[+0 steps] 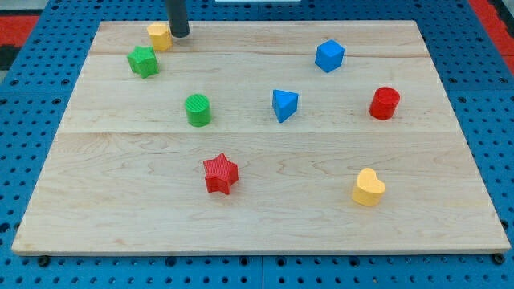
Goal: Move your arm to the green circle
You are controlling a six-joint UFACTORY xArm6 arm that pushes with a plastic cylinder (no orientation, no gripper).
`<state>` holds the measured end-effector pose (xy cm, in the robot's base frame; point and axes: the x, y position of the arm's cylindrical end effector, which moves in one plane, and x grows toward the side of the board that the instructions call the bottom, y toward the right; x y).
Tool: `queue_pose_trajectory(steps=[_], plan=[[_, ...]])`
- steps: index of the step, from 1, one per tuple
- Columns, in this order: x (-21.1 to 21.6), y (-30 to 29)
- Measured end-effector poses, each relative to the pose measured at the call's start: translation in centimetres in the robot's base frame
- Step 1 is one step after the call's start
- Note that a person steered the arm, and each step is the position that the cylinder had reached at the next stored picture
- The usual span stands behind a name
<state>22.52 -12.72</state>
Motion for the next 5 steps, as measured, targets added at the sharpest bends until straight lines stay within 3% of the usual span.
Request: queue_pose_trajectory(steps=[3,5], plan=[[8.8,0.5],[18.0,-1.7]])
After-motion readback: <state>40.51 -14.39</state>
